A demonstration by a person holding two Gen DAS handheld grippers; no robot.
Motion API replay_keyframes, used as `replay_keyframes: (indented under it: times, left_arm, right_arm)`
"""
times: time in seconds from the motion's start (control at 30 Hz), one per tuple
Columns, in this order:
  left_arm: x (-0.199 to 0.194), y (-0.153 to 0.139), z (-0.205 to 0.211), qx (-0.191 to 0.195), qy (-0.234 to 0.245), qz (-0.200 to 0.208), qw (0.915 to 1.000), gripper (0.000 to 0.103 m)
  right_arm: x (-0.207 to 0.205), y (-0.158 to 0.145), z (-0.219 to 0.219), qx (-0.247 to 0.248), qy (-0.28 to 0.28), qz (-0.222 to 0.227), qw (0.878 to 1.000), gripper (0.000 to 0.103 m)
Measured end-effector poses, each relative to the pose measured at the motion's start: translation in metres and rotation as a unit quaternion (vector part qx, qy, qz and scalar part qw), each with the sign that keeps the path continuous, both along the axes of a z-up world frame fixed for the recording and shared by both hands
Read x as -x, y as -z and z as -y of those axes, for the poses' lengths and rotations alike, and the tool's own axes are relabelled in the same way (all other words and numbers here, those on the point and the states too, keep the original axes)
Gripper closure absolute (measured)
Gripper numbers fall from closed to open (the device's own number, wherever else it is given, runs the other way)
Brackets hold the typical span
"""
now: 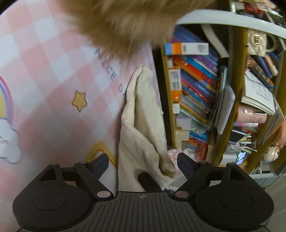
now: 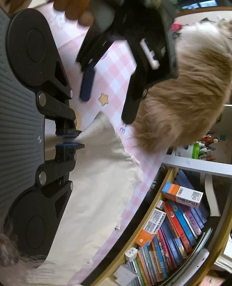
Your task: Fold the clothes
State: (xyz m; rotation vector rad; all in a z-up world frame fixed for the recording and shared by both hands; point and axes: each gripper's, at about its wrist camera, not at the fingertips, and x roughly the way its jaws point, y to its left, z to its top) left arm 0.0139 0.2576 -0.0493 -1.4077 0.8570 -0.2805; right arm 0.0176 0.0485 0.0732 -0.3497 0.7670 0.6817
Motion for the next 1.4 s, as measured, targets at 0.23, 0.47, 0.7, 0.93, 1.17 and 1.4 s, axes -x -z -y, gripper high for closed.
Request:
replay_keyframes:
  times: [0.23, 0.47, 0.7, 0.93, 1.17, 1.4]
  left_arm:
    - [-0.017, 0.012, 0.016, 0.014, 0.010, -0.018, 0.9997, 0.020]
    - [-0.015, 0.019, 0.011, 0.001, 0.015, -0.032, 0.9994, 0.040]
    - [-0.015, 0.017, 0.011, -0.023, 0.029, -0.028, 0.9989, 0.046]
    - [-0.018, 0.019, 0.011, -0.027, 0.035, -0.030, 0.9986, 0.053]
    - [-0.022, 0.022, 0.012, -0.030, 0.045, -0.031, 0.9980, 0.057]
    - [-0.022, 0.024, 0.010, -0.031, 0.050, -0.031, 0.9978, 0.061]
  right_arm:
    - [0.000, 0.007, -0.009, 0.015, -0.017, -0.040, 0.999, 0.075]
    - [-0.021, -0.006, 0.027, 0.001, 0.033, -0.066, 0.997, 0.044]
    - [-0.072, -0.022, 0.047, 0.005, 0.102, -0.066, 0.993, 0.033]
    - [-0.110, -0.016, 0.029, 0.050, 0.148, -0.062, 0.986, 0.021]
    - [-0.136, 0.000, 0.010, 0.080, 0.164, -0.075, 0.980, 0.021]
    - [-0.164, -0.001, -0.024, 0.105, 0.148, -0.071, 0.981, 0.018]
